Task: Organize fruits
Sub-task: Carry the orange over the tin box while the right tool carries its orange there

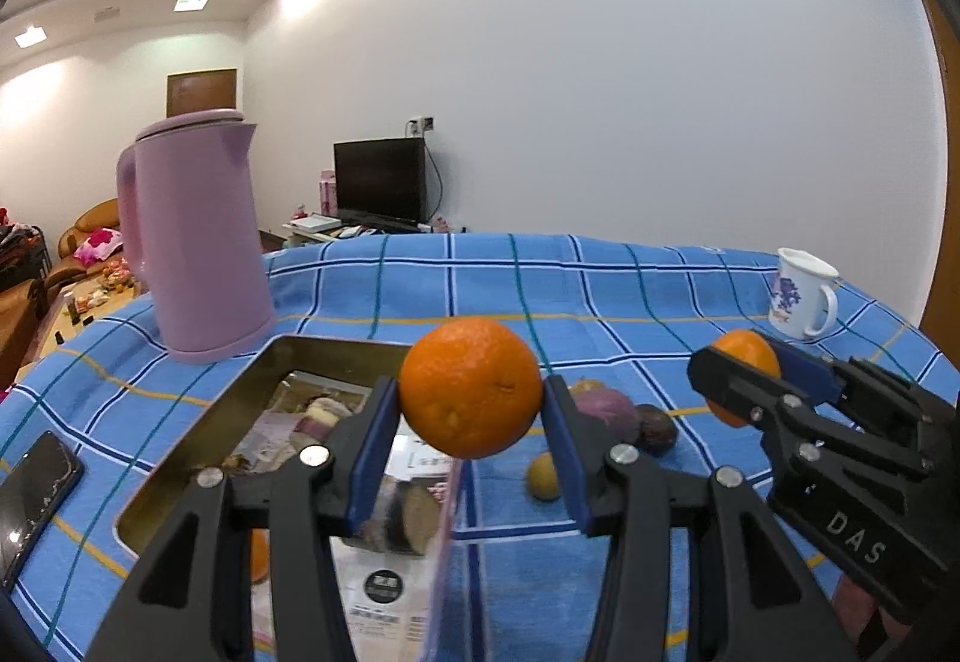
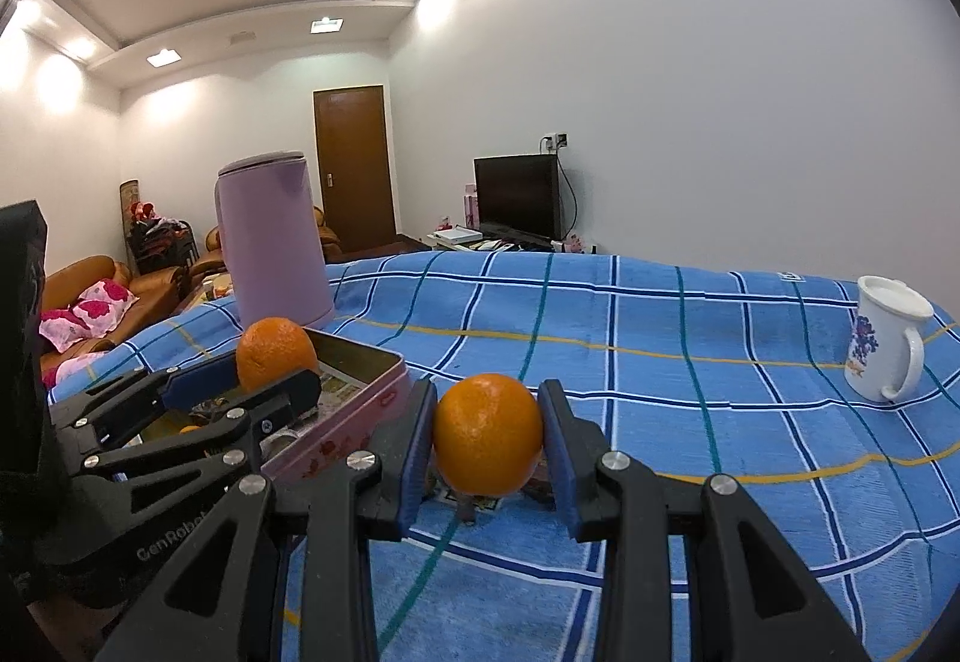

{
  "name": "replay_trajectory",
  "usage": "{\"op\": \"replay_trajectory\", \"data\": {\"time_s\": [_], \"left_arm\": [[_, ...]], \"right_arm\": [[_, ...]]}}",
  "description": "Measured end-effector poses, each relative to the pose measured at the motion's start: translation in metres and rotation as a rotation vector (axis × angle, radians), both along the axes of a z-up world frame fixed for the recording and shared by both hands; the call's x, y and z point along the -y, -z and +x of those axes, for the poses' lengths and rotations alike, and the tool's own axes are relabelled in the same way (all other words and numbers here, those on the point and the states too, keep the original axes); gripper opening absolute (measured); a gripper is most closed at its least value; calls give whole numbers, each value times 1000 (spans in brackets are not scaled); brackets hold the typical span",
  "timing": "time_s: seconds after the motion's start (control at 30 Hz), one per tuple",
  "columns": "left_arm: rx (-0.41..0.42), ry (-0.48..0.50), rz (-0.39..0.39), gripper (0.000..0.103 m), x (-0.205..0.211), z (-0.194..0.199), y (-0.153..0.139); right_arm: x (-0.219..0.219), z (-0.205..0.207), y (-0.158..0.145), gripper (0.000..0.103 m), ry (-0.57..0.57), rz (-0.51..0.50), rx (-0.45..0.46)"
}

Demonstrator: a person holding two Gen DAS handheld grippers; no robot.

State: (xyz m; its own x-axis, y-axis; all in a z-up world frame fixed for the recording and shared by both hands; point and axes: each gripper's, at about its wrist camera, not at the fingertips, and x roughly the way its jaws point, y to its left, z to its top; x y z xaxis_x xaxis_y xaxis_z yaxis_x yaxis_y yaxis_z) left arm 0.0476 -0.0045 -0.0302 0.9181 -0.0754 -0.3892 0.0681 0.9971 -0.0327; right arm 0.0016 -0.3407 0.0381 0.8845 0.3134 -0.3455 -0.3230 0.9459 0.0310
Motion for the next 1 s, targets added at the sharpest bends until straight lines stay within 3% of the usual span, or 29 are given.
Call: {"op": "replay_trajectory", "data": {"time_s": [1.0], "left_arm": [[-51, -152, -16, 50, -70, 11, 6]], "right_arm": [[-62, 13, 4, 37, -105, -43, -24]]}}
